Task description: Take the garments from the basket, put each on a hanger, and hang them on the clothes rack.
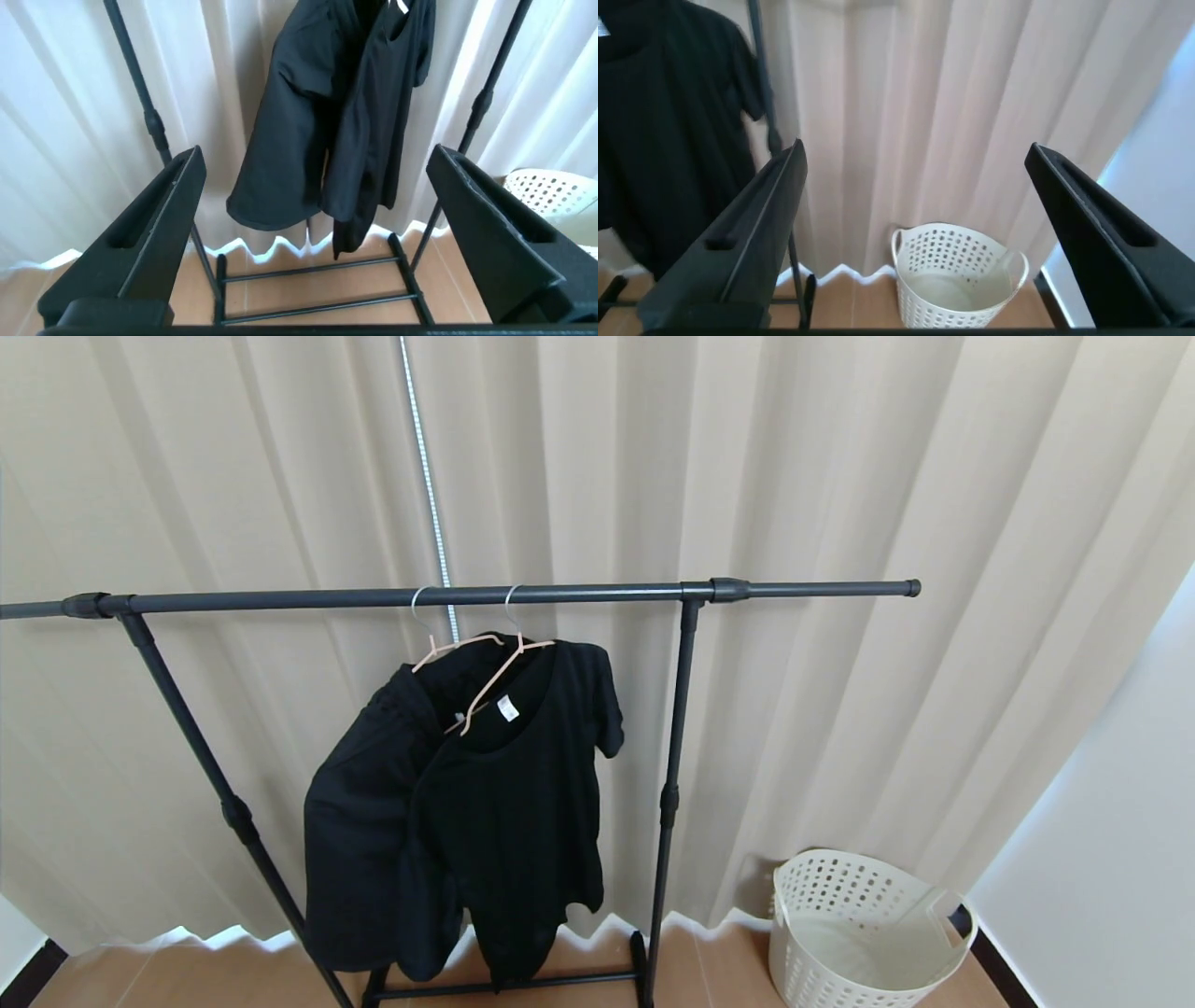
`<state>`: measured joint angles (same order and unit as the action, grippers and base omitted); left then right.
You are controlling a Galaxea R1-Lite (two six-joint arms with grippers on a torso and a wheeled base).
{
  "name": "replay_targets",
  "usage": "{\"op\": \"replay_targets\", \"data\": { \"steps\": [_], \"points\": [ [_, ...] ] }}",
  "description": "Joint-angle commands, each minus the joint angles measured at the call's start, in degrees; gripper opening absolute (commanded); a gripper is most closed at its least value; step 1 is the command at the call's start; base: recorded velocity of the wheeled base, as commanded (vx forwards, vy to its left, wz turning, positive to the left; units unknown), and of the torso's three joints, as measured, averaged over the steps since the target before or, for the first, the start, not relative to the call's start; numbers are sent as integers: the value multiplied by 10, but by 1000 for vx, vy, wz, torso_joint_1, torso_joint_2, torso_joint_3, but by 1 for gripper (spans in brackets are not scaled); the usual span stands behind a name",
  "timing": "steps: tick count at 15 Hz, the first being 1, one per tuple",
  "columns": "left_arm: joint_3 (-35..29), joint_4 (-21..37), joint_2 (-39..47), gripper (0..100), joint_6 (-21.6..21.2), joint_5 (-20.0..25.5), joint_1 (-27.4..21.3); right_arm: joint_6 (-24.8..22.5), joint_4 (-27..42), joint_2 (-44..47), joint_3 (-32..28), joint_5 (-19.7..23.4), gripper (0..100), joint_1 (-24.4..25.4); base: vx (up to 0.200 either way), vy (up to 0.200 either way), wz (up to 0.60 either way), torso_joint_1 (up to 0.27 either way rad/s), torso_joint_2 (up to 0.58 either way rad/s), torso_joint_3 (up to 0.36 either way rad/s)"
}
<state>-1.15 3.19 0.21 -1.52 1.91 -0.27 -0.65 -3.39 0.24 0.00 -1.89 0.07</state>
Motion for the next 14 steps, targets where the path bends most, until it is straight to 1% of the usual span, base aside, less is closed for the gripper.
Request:
{"op": "replay_targets", "data": {
  "steps": [1, 7, 8, 9, 14],
  "points": [
    [0, -1, 0, 100, 3, -1, 0, 4, 0, 1, 0, 0, 100, 0, 0, 0, 0, 0, 0, 0],
    [0, -1, 0, 100, 6, -1, 0, 6, -4, 1, 0, -6, 100, 0, 0, 0, 0, 0, 0, 0],
    [0, -1, 0, 100, 6, -1, 0, 6, -6, 1, 0, -16, 100, 0, 0, 0, 0, 0, 0, 0],
    [0, -1, 0, 100, 6, -1, 0, 7, -16, 1, 0, -38, 100, 0, 0, 0, 0, 0, 0, 0],
    [0, -1, 0, 100, 6, 0, 0, 11, -21, 1, 0, -44, 100, 0, 0, 0, 0, 0, 0, 0]
  ]
}}
